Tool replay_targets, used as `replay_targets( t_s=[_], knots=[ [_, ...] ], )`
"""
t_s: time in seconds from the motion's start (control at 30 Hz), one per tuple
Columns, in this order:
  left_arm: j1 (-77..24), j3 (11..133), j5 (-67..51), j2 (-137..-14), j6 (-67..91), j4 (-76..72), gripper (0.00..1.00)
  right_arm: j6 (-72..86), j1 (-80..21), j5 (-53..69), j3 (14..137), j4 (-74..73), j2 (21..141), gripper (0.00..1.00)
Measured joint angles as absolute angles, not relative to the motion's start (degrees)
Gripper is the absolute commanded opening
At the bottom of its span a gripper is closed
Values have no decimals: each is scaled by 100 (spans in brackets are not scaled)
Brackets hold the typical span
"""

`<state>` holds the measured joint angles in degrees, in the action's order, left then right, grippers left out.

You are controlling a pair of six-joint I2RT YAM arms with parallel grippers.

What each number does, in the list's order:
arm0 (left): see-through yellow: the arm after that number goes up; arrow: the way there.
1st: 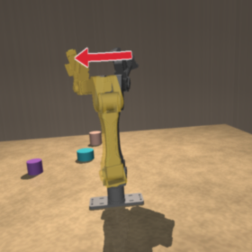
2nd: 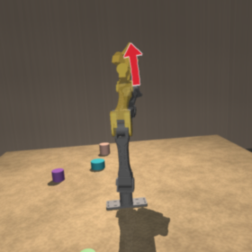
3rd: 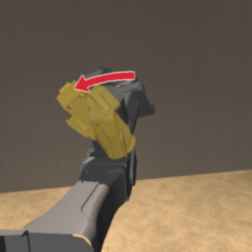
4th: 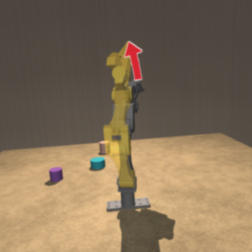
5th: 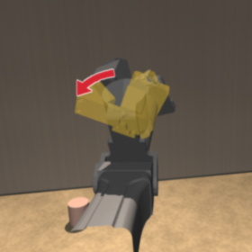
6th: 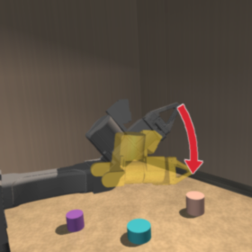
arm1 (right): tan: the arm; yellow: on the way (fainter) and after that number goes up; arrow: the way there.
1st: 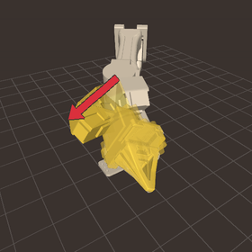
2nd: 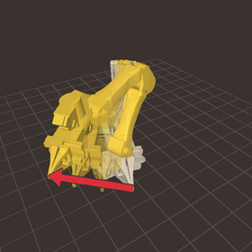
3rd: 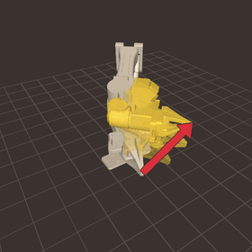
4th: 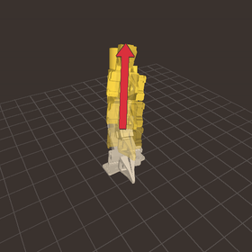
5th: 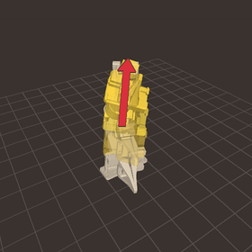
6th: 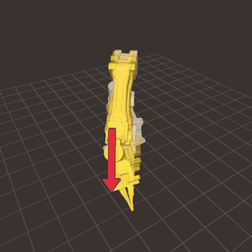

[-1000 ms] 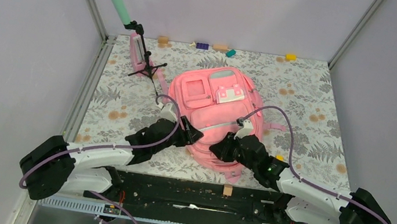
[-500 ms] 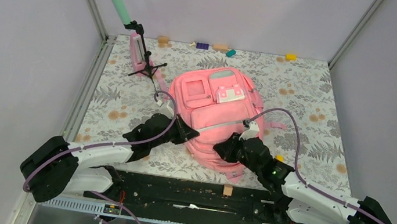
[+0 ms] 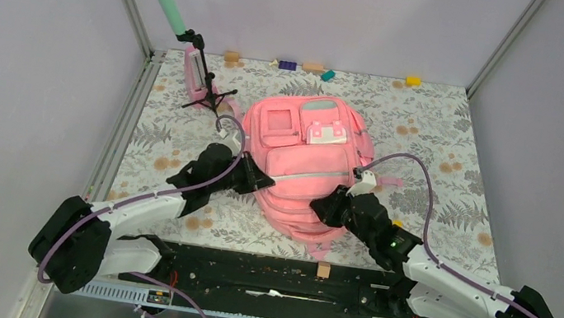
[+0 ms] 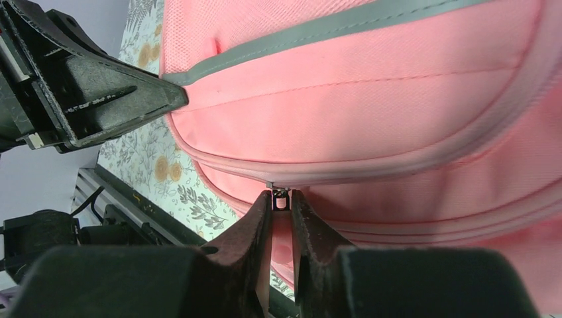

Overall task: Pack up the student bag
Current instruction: Zip the student bag at the center of the board.

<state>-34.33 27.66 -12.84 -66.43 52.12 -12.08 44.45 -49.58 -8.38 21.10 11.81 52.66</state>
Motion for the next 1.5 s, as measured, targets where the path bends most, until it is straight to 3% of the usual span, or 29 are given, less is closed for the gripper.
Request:
replay_targets(
  t_s=[0.27, 0.83, 0.87, 0.97, 1.1, 1.33, 1.5],
  knots=[
    [-2923, 2897, -1817, -6670, 4998, -993, 0, 4281, -4576, -786, 2032, 1052, 4984, 0],
    [-2027, 4152, -2578, -7343, 3918, 493, 0, 3326, -2965, 633, 2209, 786, 4884, 0],
    [-2027, 4239, -2576, -7371, 3822, 613, 13, 3299, -2930, 709, 2217, 779, 4884, 0],
    [-2025, 4519, -2532, -7424, 3470, 996, 67, 3170, -2869, 906, 2246, 738, 4888, 0],
    [-1896, 4866, -1874, -7356, 2775, 1170, 97, 2963, -2768, 1160, 2311, 526, 5011, 0],
    [-3413, 5048, -1031, -6606, 1022, 1247, 99, 2733, -2731, 1468, 2414, 489, 5218, 0],
    [-4589, 5177, -808, -6788, -301, 1131, 99, 2703, -2724, 1535, 2418, 482, 5221, 0]
  ],
)
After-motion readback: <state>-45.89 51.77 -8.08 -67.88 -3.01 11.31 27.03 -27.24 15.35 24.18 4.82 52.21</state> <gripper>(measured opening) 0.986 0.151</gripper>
